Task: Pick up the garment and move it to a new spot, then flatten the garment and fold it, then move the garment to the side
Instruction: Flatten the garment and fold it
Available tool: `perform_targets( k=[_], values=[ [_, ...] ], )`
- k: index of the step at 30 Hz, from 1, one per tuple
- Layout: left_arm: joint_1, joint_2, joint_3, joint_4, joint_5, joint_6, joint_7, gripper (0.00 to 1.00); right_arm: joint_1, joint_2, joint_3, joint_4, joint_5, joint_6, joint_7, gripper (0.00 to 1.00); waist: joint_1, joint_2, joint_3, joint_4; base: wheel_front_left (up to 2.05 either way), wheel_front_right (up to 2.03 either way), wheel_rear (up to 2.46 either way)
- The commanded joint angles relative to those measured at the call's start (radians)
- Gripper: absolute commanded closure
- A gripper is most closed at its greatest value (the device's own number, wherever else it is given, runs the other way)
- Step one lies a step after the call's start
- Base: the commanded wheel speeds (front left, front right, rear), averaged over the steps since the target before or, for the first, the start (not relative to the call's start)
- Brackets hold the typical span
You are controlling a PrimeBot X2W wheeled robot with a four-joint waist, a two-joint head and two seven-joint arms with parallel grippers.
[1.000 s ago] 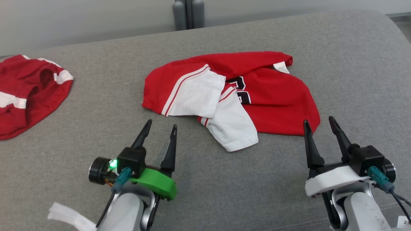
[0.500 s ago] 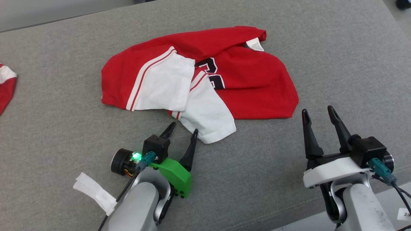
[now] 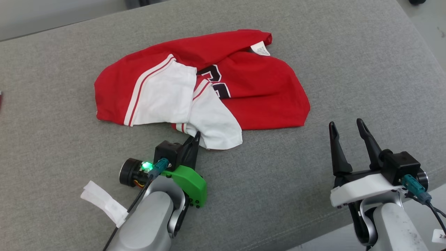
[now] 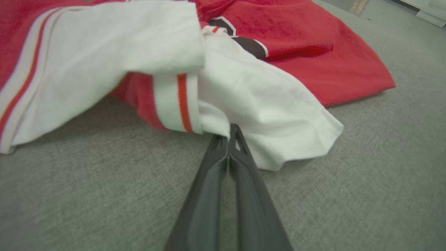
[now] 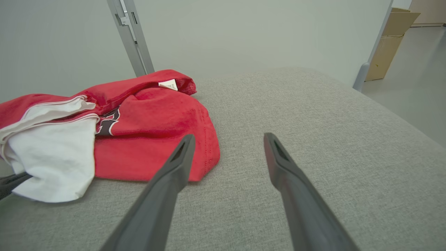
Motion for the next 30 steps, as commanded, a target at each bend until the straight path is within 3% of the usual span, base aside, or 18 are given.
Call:
perform_targets(
  k=[1,9,20,30],
  values=[
    [0.004,0.007,0.001,-0.008,-0.009,0.007,-0.010,1.00,0.013,-0.002,-0.002,0.002,0.000,-0.001,-0.003,0.00,0.0000,0.0000,-0.019,0.019,0.00,0.00,0.00],
    [0.055,0.064,0.028,-0.127,0.002,0.042,-0.029,1.00,0.040,-0.002,-0.021,0.015,-0.020,-0.001,-0.003,0.00,0.0000,0.0000,-0.092,0.113,0.00,0.00,0.00],
    [0.250,0.213,0.106,-0.398,-0.055,0.131,0.092,1.00,0.051,-0.002,-0.037,0.040,-0.026,-0.001,-0.003,0.00,0.0000,0.0000,-0.119,0.178,0.00,0.00,0.00],
    [0.325,0.220,0.157,-0.364,-0.115,0.175,0.095,1.00,0.030,-0.002,-0.045,0.060,-0.035,-0.001,-0.003,0.00,0.0000,0.0000,-0.098,0.170,0.00,0.00,0.00]
  ],
)
